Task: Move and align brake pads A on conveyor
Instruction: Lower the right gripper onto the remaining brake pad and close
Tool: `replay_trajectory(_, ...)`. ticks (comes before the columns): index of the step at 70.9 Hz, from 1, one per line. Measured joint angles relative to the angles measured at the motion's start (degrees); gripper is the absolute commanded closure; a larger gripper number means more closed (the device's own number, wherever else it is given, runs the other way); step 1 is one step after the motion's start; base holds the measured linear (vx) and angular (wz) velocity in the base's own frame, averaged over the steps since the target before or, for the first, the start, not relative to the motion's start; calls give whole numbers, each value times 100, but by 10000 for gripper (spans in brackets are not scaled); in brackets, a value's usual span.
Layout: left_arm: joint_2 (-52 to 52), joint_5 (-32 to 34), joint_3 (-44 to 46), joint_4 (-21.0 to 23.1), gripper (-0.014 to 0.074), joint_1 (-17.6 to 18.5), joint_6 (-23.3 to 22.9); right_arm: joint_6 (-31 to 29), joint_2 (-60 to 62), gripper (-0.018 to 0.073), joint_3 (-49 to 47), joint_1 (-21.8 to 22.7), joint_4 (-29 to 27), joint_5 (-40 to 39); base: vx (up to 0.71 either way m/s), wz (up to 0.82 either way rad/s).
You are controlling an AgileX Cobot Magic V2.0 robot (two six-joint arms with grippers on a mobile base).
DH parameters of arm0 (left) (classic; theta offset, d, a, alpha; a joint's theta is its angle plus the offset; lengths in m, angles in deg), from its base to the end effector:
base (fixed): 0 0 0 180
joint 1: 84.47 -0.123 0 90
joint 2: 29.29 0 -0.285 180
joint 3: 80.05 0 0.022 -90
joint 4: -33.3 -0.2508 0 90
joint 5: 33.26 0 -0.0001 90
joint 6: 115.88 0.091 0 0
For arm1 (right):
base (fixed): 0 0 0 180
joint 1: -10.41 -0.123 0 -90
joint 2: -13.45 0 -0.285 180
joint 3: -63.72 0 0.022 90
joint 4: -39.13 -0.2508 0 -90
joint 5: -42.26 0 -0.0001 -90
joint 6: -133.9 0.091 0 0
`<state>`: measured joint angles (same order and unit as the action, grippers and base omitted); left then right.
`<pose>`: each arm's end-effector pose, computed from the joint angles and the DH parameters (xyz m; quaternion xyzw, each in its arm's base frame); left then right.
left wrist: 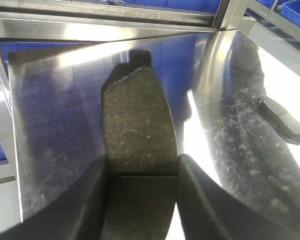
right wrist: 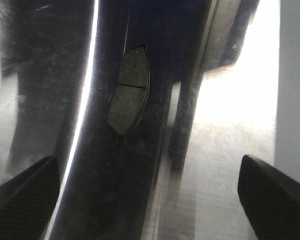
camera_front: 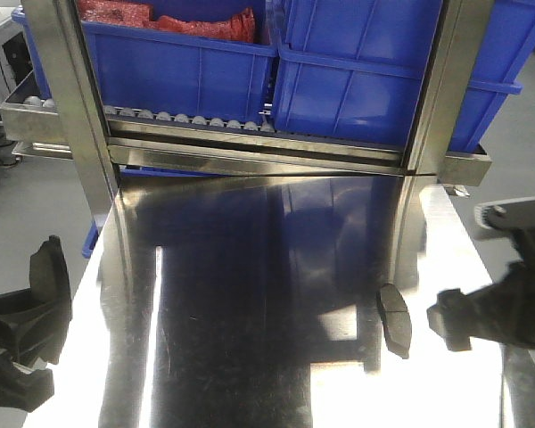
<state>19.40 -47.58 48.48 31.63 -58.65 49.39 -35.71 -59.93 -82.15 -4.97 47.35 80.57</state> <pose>0.1312 -0.0627 0.2767 0.0911 0.8360 -0.1775 0.5112 0.2099 0.0494 0.2668 -0.0822 0.9507 0.0079 0.2989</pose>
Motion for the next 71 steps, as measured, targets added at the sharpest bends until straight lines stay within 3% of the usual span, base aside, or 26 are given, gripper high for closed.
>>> replay_trajectory(35,0,0,0,0,388,0,0,119,-3491,-60,-2196,0,-495,693,0,0)
replay_trajectory(71,0,4,0,0,388,0,0,138,-4381,-2,-2554,0,-481,714,0,0)
